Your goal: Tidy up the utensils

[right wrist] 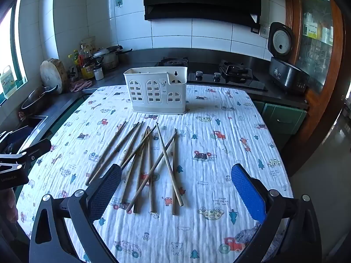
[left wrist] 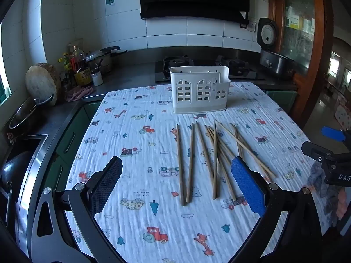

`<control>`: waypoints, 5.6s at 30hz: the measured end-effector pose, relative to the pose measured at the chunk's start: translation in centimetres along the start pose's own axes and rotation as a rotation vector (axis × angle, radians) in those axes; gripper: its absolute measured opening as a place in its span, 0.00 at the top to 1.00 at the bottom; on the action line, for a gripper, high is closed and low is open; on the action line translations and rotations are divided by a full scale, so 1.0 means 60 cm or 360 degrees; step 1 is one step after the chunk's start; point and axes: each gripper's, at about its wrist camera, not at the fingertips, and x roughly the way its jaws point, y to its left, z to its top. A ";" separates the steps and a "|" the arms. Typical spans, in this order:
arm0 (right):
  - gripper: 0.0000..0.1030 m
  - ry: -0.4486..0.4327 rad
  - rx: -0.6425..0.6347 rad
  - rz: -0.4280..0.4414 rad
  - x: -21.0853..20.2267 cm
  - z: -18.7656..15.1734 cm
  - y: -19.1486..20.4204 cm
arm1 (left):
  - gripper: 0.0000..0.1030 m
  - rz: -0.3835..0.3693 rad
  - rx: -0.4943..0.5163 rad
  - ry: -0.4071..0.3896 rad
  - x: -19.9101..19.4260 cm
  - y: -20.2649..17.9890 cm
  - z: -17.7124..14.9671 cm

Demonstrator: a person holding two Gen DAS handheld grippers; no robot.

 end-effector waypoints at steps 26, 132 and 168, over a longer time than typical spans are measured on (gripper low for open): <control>0.06 -0.0011 0.0009 0.0013 -0.001 0.002 0.005 | 0.05 0.0014 -0.0030 0.0005 -0.003 0.012 0.000; 0.06 -0.0093 -0.0065 0.0120 -0.035 -0.010 0.009 | 0.05 0.0059 -0.0116 -0.0078 -0.044 0.010 -0.015; 0.23 0.0181 -0.0120 0.0150 0.147 -0.039 -0.002 | 0.21 -0.0150 -0.0084 0.0307 0.136 0.018 -0.053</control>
